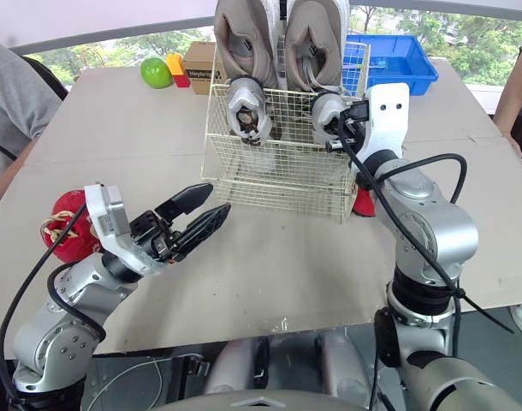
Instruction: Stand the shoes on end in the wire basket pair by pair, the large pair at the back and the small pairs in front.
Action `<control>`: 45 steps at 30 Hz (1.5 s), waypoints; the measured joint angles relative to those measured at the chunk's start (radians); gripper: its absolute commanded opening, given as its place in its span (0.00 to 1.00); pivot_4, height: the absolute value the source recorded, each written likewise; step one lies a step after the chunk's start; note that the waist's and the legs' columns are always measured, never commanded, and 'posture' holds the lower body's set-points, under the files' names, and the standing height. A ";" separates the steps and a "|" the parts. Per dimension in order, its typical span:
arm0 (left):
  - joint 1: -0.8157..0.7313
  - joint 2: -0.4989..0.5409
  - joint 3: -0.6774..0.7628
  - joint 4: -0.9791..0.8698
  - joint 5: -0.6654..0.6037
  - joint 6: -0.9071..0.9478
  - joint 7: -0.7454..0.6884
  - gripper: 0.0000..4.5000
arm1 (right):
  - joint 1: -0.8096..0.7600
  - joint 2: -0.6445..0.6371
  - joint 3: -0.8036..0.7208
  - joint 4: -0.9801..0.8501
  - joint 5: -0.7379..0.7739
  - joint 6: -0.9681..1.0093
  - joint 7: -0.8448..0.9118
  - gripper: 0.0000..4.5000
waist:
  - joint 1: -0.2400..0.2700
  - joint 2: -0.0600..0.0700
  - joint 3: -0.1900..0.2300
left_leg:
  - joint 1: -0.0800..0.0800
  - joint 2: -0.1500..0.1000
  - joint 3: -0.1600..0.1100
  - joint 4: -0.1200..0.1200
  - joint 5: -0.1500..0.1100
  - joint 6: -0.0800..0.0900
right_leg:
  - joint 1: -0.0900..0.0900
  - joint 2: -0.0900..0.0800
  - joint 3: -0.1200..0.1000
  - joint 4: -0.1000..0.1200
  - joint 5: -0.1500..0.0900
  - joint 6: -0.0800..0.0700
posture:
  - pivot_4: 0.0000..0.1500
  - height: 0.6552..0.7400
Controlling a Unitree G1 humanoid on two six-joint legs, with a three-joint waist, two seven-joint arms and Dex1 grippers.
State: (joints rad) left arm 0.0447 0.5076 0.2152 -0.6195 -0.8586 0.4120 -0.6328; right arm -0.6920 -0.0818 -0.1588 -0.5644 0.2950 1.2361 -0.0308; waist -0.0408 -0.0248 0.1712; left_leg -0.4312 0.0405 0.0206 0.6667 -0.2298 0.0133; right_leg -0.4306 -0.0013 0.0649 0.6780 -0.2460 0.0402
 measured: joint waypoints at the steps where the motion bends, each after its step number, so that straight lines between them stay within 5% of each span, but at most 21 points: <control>1: 0.000 0.000 0.000 0.001 0.002 0.000 -0.001 0.79 | 0.000 0.015 -0.014 0.003 -0.001 0.001 -0.003 0.01 | 0.000 0.000 0.000 | 0.000 0.000 0.000 0.000 0.000 0.000 | 0.000 0.000 0.000 0.000 0.000 0.000 | 1.00 1.00; 5: 0.000 0.000 0.000 0.001 0.008 0.000 -0.003 0.79 | 0.001 0.002 -0.026 0.011 0.003 0.002 0.010 0.07 | 0.001 -0.001 -0.001 | 0.000 0.000 0.000 0.000 0.000 0.000 | 0.001 0.000 0.000 0.000 0.000 0.000 | 1.00 1.00; 15: 0.008 -0.010 -0.008 0.001 0.013 -0.002 0.002 0.79 | 0.069 -0.179 -0.005 -0.012 0.113 -0.064 0.227 0.99 | 0.014 -0.002 -0.001 | 0.000 0.000 0.000 0.001 0.000 0.000 | 0.002 -0.003 0.000 -0.001 0.000 0.000 | 1.00 1.00; 28: -0.052 -0.065 0.024 0.041 -0.045 0.005 0.100 0.79 | 0.240 -0.448 -0.231 -0.036 0.421 -0.421 0.699 0.99 | -0.002 0.000 0.000 | 0.002 0.000 0.000 0.000 0.000 0.000 | 0.002 0.001 0.001 -0.001 0.000 0.001 | 1.00 1.00; 35: -0.095 -0.086 0.110 0.109 0.055 0.012 0.351 0.79 | 0.240 -0.482 -0.021 -0.059 0.473 -0.503 0.843 0.99 | 0.001 -0.001 0.000 | 0.001 0.000 -0.001 0.000 0.000 0.000 | 0.002 0.001 0.000 -0.001 0.000 0.001 | 1.00 1.00; 40: 0.044 -0.078 0.271 0.114 0.226 0.035 0.566 0.79 | 0.260 -0.457 0.107 -0.014 0.428 -0.598 0.891 0.99 | 0.000 -0.002 0.000 | 0.001 0.000 -0.002 0.000 0.000 0.000 | 0.001 0.000 0.002 -0.001 0.000 0.001 | 1.00 1.00; 45: 0.183 -0.081 0.380 0.056 0.269 0.074 0.627 0.79 | 0.251 -0.441 0.159 0.035 0.417 -0.654 0.938 0.99 | 0.007 -0.004 0.001 | 0.001 0.001 -0.001 0.000 0.000 0.000 | 0.001 -0.002 0.000 -0.001 0.000 0.000 | 1.00 1.00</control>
State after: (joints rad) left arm 0.2275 0.4267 0.5956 -0.5638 -0.5892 0.4860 -0.0057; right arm -0.4413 -0.5227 0.0003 -0.5292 0.7121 0.5817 0.9076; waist -0.0334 -0.0284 0.1719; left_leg -0.4306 0.0418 0.0192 0.6669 -0.2301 0.0136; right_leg -0.4293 -0.0035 0.0650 0.6769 -0.2462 0.0404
